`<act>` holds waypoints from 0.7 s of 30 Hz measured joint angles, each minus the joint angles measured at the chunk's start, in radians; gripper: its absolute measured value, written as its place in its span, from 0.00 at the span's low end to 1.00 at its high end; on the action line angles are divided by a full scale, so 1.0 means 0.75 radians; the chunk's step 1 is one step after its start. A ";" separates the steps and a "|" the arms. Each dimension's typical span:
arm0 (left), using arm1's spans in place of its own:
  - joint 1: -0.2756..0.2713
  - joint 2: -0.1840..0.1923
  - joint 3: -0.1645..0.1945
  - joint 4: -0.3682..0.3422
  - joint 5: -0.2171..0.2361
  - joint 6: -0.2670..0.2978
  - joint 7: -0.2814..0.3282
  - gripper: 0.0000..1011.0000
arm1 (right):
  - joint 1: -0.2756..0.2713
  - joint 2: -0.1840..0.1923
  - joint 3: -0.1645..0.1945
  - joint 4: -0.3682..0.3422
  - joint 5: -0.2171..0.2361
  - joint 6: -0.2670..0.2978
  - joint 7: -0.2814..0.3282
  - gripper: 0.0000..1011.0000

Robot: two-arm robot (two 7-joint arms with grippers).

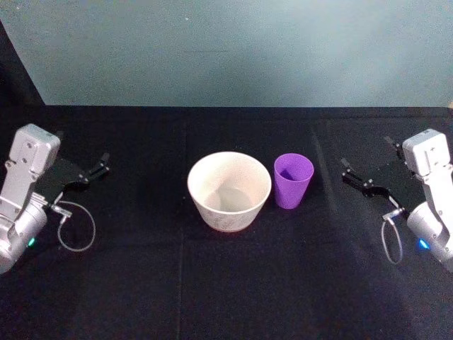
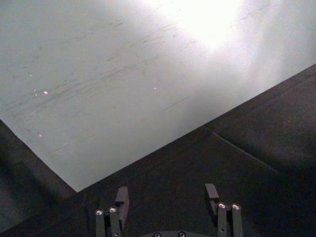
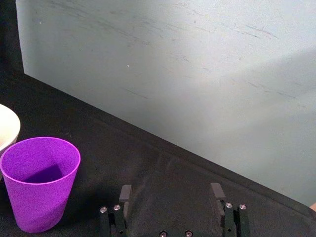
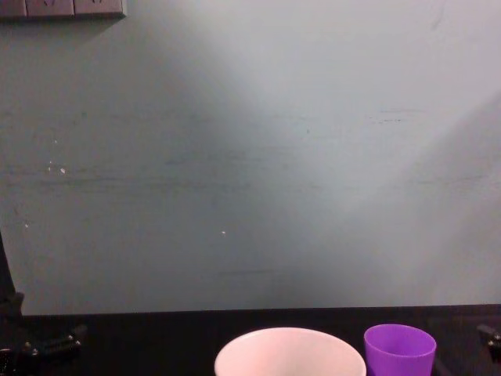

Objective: Pick up the cup and pour the mung beans from the cup into the bowl.

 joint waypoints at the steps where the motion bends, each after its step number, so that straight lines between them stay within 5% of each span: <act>1: 0.000 0.000 0.000 0.000 0.000 0.000 0.000 0.99 | 0.000 0.000 0.000 0.000 0.000 0.000 0.000 0.99; 21: 0.000 0.000 0.000 0.000 0.000 0.000 0.000 0.99 | 0.000 0.000 0.000 0.000 0.000 0.000 0.000 0.99</act>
